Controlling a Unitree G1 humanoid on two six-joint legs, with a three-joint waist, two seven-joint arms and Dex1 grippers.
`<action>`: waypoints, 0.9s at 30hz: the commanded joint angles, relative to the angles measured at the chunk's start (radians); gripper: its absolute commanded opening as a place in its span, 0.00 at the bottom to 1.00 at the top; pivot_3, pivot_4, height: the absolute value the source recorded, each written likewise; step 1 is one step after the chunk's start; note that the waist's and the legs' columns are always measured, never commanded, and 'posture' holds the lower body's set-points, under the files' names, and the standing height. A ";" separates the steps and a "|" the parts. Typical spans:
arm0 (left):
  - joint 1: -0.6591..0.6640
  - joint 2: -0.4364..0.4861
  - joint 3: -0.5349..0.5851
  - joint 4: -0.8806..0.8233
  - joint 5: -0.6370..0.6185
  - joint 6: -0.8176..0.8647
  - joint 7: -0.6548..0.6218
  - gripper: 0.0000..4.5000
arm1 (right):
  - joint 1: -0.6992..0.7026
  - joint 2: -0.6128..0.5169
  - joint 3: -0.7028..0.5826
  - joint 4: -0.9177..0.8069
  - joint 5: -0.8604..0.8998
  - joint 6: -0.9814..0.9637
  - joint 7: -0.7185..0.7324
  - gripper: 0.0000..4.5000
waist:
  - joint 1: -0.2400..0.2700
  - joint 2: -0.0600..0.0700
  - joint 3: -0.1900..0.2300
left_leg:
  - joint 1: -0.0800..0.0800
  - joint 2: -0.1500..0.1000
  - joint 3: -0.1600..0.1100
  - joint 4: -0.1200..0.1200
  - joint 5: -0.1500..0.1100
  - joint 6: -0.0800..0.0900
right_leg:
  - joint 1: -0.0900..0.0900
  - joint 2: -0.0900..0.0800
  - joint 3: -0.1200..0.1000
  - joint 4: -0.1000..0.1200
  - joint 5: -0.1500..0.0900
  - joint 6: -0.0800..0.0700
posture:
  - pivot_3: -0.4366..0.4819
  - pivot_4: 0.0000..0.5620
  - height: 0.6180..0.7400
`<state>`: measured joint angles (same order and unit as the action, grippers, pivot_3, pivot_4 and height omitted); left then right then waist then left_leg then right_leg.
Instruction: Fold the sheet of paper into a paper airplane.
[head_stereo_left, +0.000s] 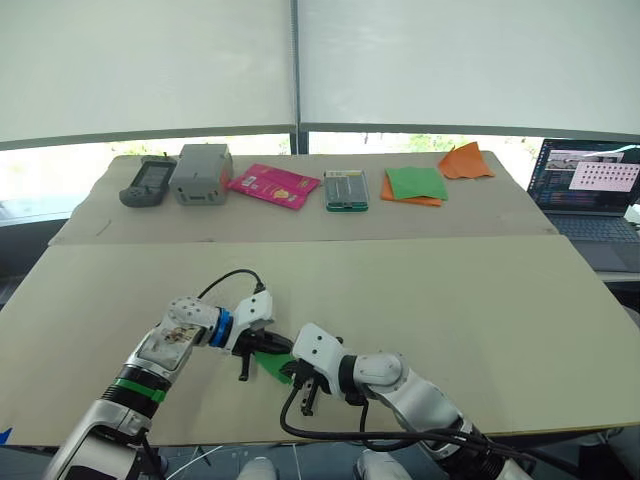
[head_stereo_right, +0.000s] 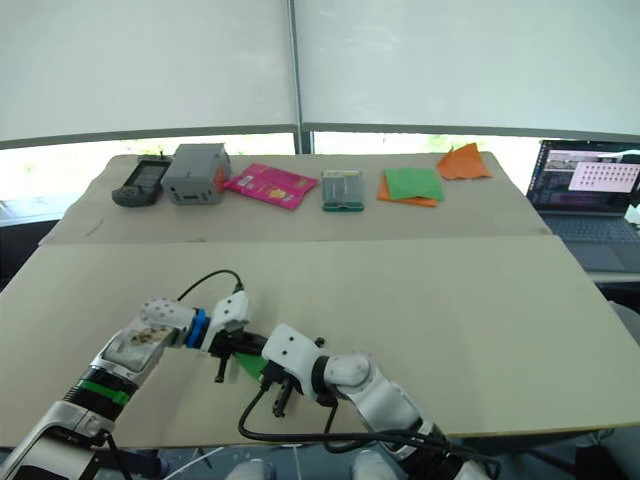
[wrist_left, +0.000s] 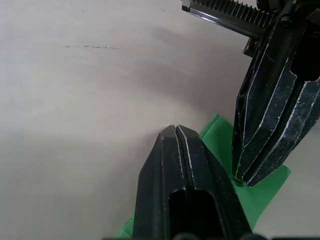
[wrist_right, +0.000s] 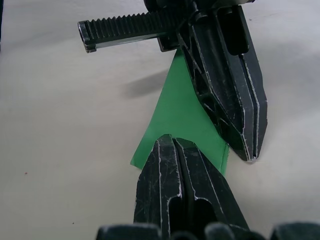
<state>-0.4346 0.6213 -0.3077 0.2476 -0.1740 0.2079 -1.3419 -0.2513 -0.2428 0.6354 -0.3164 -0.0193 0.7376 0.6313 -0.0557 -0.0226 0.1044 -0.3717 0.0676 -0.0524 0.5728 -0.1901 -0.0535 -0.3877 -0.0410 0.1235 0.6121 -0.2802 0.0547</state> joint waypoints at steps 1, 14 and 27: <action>0.009 0.009 -0.026 -0.003 0.021 -0.045 -0.043 0.00 | 0.033 -0.026 0.013 0.080 -0.025 0.106 -0.036 0.01 | 0.000 0.000 0.000 | 0.000 0.000 0.000 0.000 0.000 0.000 | 0.000 0.000 0.000 0.000 0.000 0.000 | 0.48 0.27 1.00; -0.002 0.033 -0.038 0.085 0.124 -0.132 0.013 0.00 | 0.020 -0.027 0.016 0.082 -0.017 0.110 -0.044 0.01 | 0.001 0.001 -0.001 | 0.001 0.000 0.000 0.000 -0.001 -0.001 | 0.000 0.000 0.000 0.000 0.000 0.000 | 0.48 0.27 1.00; 0.042 0.092 -0.024 0.132 0.136 -0.161 0.019 0.00 | 0.034 -0.047 0.009 0.057 -0.011 0.121 -0.046 0.01 | -0.002 0.004 -0.004 | 0.001 0.000 0.000 0.000 -0.001 -0.001 | 0.001 0.000 0.000 0.000 0.000 0.000 | 0.48 0.27 1.00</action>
<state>-0.4301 0.6657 -0.3154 0.2897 -0.1162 0.0297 -1.3422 -0.2526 -0.2418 0.6398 -0.3262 -0.0109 0.7688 0.6040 -0.0579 -0.0184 0.1004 -0.3706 0.0677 -0.0525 0.5728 -0.1910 -0.0548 -0.3871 -0.0411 0.1237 0.6119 -0.2802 0.0547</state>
